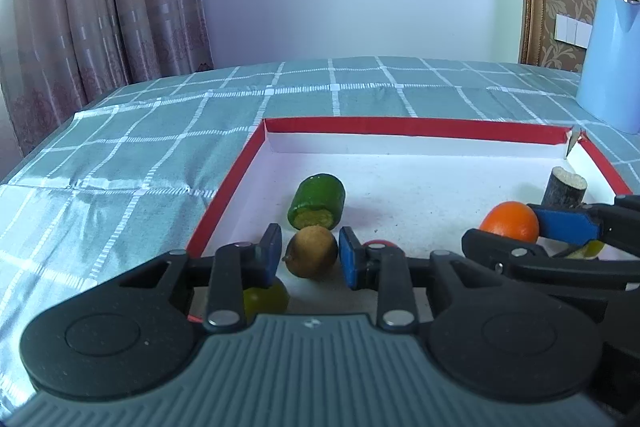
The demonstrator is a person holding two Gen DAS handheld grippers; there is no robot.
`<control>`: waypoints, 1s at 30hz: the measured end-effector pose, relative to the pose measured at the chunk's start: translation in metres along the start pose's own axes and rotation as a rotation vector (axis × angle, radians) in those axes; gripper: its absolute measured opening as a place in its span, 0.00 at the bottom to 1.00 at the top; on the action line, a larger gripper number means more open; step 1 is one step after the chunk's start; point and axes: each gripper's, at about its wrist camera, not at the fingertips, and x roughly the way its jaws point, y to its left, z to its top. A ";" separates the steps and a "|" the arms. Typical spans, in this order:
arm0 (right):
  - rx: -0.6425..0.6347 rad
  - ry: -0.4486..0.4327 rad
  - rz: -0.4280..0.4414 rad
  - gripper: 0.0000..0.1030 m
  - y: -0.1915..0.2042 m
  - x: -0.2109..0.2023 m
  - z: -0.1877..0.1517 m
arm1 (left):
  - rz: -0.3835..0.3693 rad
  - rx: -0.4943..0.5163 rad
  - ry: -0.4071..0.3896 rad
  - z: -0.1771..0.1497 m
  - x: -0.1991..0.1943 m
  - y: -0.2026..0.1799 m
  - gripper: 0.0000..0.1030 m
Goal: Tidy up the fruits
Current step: 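Carry the brown fruit in the left tool and orange in the right into the tray, then open the left tool on the brown fruit while the right releases the orange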
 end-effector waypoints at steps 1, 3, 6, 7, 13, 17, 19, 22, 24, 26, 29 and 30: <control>0.001 0.000 0.000 0.40 0.000 0.000 0.000 | 0.001 0.000 0.000 0.000 0.000 0.000 0.28; 0.002 0.000 -0.001 0.40 0.000 0.000 0.000 | 0.001 0.000 0.000 0.000 0.000 0.000 0.29; 0.013 0.000 0.001 0.41 -0.002 0.000 0.000 | 0.008 -0.008 -0.006 0.000 0.001 0.001 0.38; 0.018 0.000 0.003 0.41 -0.003 -0.001 0.000 | 0.013 -0.013 -0.008 -0.001 0.001 0.002 0.46; 0.024 0.005 0.012 0.42 -0.004 -0.002 0.000 | 0.027 -0.028 -0.018 -0.002 0.000 0.007 0.66; 0.017 0.008 0.014 0.42 -0.004 -0.003 -0.001 | 0.027 -0.030 -0.019 -0.003 -0.001 0.008 0.70; 0.014 0.006 0.021 0.42 -0.005 -0.004 0.000 | 0.028 -0.039 -0.020 -0.003 -0.002 0.009 0.74; 0.015 -0.006 0.016 0.53 -0.006 -0.008 -0.001 | 0.030 -0.055 -0.029 -0.004 -0.007 0.014 0.77; 0.018 -0.022 0.005 0.64 -0.008 -0.013 -0.002 | 0.003 -0.071 -0.030 -0.006 -0.011 0.018 0.79; 0.029 -0.046 0.006 0.69 -0.012 -0.019 -0.003 | -0.022 -0.083 -0.039 -0.007 -0.018 0.022 0.84; 0.037 -0.070 0.020 0.69 -0.014 -0.027 -0.002 | -0.036 -0.075 -0.062 -0.011 -0.029 0.023 0.86; 0.038 -0.074 0.021 0.69 -0.015 -0.029 -0.003 | -0.040 -0.071 -0.070 -0.014 -0.033 0.024 0.87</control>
